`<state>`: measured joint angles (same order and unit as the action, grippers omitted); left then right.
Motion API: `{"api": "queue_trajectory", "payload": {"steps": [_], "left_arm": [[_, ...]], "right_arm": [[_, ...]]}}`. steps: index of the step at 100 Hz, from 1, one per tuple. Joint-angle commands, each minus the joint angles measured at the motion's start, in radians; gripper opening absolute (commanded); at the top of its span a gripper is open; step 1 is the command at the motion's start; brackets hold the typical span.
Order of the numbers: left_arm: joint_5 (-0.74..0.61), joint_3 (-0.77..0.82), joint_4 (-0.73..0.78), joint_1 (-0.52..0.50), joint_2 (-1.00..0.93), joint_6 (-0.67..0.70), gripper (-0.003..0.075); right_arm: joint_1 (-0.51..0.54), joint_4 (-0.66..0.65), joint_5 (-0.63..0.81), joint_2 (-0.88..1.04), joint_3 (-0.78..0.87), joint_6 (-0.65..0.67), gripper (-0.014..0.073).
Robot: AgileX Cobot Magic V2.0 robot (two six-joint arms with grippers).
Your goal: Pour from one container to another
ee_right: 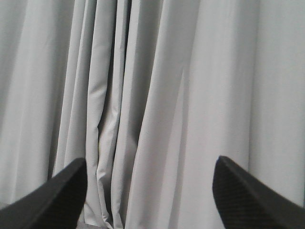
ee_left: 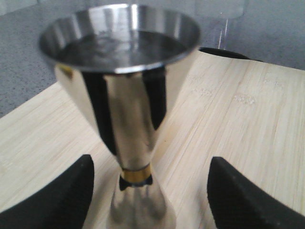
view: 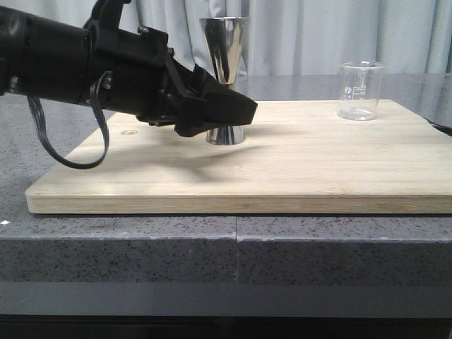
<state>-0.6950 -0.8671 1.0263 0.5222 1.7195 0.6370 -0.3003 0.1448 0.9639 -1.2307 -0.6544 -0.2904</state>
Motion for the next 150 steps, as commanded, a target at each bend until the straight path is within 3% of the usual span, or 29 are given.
{"api": "queue_trajectory", "payload": {"steps": [1, 60, 91, 108, 125, 150], "left_arm": [[-0.031, -0.023, -0.019, 0.000, -0.065, 0.019, 0.0472], [0.164, -0.023, 0.048, 0.000, -0.175, 0.023, 0.0472], [0.338, -0.023, 0.206, 0.000, -0.280, 0.159, 0.0472], [0.520, -0.023, 0.202, 0.000, -0.367, 0.172, 0.0472], [0.675, -0.031, 0.192, 0.000, -0.466, 0.172, 0.0472], [0.671, -0.073, 0.025, -0.094, -0.610, 0.174, 0.0472]], "right_arm": [[0.004, -0.005, 0.081, 0.027, -0.032, 0.001, 0.0493], [0.004, -0.005, 0.107, 0.027, -0.032, 0.001, 0.0493], [0.004, 0.001, 0.118, 0.027, -0.032, 0.001, 0.0493], [0.004, 0.063, 0.100, 0.031, -0.032, -0.039, 0.0493], [0.006, 0.131, 0.100, 0.033, -0.032, -0.203, 0.0493], [0.006, 0.274, -0.075, 0.107, -0.032, -0.228, 0.0493]]}}
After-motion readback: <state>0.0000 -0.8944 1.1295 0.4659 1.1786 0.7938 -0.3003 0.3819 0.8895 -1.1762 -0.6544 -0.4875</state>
